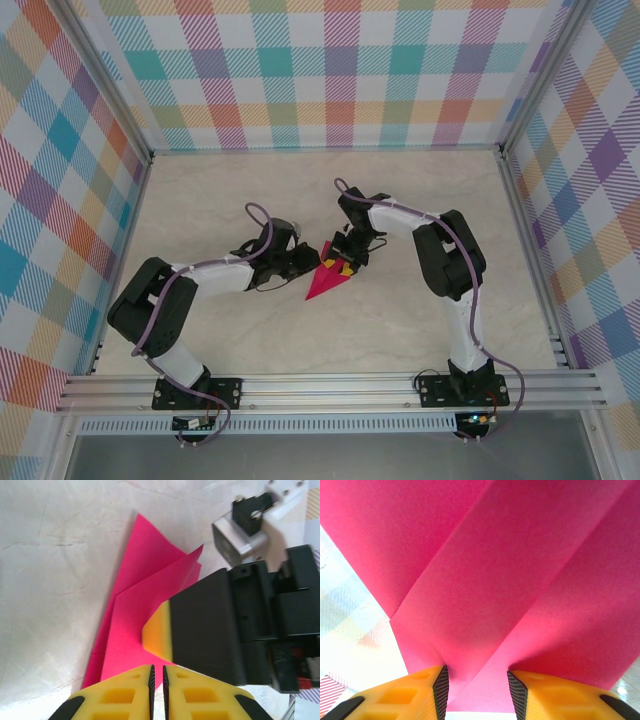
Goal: Fold a paper plane with a square sheet of paper (pick it up from the middle)
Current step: Fourth fold the wing at the center of the table.
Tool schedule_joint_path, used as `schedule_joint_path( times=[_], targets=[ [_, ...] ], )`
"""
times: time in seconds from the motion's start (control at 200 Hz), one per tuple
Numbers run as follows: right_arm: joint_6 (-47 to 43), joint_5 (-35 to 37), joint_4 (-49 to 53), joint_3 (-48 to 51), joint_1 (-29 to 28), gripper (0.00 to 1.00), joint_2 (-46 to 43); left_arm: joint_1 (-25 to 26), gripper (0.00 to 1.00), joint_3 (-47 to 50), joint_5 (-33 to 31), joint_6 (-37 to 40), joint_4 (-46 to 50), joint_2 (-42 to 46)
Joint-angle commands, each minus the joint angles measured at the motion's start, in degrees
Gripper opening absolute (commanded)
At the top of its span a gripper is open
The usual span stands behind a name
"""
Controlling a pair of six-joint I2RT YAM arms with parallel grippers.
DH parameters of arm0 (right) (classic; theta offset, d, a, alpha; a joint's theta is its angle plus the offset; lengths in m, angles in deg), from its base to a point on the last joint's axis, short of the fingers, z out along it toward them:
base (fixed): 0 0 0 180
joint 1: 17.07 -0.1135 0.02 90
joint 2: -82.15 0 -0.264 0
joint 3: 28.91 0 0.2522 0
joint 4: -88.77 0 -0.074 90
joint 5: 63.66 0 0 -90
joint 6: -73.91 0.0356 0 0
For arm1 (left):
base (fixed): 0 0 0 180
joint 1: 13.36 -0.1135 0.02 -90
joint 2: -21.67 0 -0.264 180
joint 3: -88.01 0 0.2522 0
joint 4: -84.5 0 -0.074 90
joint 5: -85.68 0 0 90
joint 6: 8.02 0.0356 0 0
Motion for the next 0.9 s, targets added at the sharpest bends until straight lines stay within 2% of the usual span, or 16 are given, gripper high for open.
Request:
schedule_joint_path(
  times=[0.0, 0.52, 0.895],
  targets=[
    [-0.6, 10.9, 0.9, 3.3, -0.2, 0.42, 7.3, -0.5, 0.14, 0.7, 0.7, 0.0, -0.7, -0.1],
    [-0.4, 10.7, 2.2, 2.3, -0.2, 0.42, 8.0, -0.5, 0.06, -1.6, 4.9, -0.2, -1.8, -7.0],
    [-0.5, 10.4, 2.6, 1.9, -0.2, 0.42, 8.6, -0.5, 0.05, -3.6, 3.7, 0.9, 0.7, -9.1]
  ],
)
